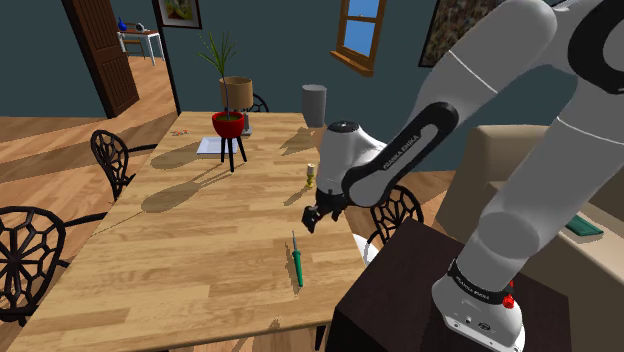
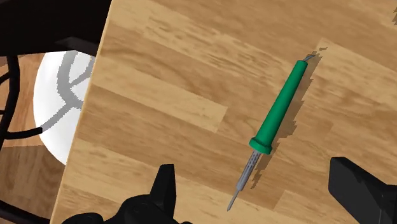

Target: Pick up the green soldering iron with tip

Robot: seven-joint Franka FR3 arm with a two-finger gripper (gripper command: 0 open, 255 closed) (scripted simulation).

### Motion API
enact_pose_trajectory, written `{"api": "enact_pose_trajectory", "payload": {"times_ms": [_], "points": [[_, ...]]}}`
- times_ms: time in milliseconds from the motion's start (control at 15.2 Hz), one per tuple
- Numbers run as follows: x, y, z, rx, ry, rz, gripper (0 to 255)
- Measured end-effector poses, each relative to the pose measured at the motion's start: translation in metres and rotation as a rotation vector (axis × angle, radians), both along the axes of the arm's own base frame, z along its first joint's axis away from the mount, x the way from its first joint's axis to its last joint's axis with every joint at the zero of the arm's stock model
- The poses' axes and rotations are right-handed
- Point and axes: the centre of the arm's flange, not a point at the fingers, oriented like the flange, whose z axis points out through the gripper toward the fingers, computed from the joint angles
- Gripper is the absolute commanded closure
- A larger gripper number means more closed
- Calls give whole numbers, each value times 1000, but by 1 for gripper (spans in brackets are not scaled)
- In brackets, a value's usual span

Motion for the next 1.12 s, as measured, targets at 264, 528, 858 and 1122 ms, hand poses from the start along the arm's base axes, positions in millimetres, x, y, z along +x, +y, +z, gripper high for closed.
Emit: {"api": "enact_pose_trajectory", "payload": {"times_ms": [264, 528, 858, 1122], "points": [[23, 10, -44, 5, -20, -56, 0], [42, 23, -90, 10, -40, -107, 0], [64, 32, -136, 12, -57, -158, 0], [65, 32, -162, 11, -58, -161, 0]]}}
